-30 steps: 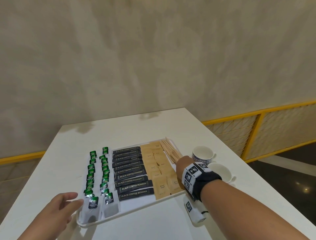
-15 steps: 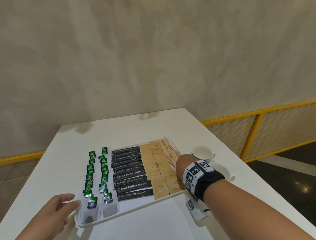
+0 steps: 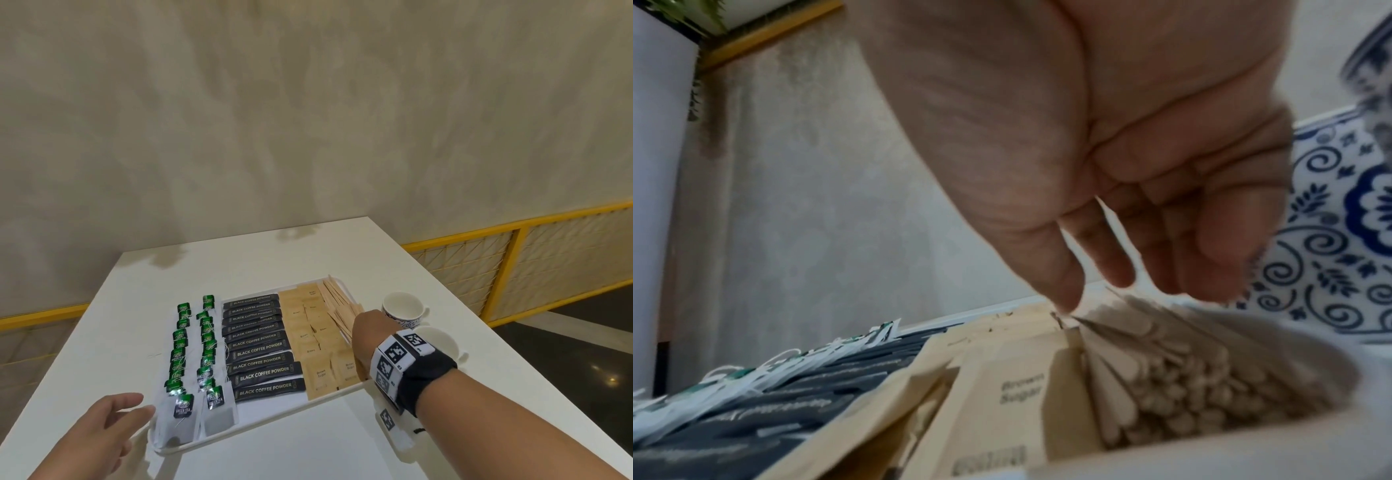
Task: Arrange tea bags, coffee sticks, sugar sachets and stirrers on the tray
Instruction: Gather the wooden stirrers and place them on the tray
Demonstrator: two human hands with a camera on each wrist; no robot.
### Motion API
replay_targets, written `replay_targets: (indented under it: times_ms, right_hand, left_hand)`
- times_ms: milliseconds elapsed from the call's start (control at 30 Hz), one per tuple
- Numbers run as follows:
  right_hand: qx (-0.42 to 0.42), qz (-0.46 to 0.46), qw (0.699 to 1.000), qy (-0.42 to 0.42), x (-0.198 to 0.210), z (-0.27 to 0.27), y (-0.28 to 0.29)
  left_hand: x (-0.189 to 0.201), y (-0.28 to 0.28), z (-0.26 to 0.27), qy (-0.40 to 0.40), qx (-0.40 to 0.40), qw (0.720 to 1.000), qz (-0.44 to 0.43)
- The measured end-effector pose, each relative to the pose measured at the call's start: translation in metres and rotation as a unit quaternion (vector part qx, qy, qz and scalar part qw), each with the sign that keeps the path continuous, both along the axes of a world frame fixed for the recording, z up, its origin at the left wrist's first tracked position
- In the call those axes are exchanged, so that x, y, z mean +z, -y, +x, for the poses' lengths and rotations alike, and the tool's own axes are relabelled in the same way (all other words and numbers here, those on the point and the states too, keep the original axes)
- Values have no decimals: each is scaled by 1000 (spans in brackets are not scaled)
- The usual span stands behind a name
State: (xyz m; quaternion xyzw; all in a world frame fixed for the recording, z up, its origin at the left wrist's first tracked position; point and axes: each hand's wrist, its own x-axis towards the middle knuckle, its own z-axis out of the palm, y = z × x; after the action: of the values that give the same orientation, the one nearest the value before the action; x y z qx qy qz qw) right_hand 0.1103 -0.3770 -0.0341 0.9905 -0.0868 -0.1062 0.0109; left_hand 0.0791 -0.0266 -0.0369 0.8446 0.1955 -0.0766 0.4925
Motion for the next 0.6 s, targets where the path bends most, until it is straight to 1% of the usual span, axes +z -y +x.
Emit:
replay_targets:
  times_ms: [33, 133, 233, 333, 433, 500, 600]
  right_hand:
    - [7, -4, 1000, 15, 1, 2, -1]
    - [23, 15, 999, 41, 1, 9, -2]
    - [42, 19, 999, 25, -2, 10, -1]
    - [28, 42, 998, 27, -2, 10, -2]
    - [3, 45, 998, 37, 5, 6, -1]
    - [5, 23, 999, 46, 8, -3, 0]
    - [15, -22, 1000, 6, -1, -22, 3]
  left_hand:
    - [-3, -2, 2, 7, -15, 1000, -2]
    - [-4, -3, 2, 1, -6, 1000, -9]
    - [-10, -7, 4, 4, -9, 1000, 10]
    - [-16, -13, 5, -6, -16, 999, 37]
    - [-29, -26, 11, -15, -25, 996, 85]
    - [-34, -32, 16, -37, -39, 991, 120]
    - [-41, -35, 24, -49, -73, 981, 175]
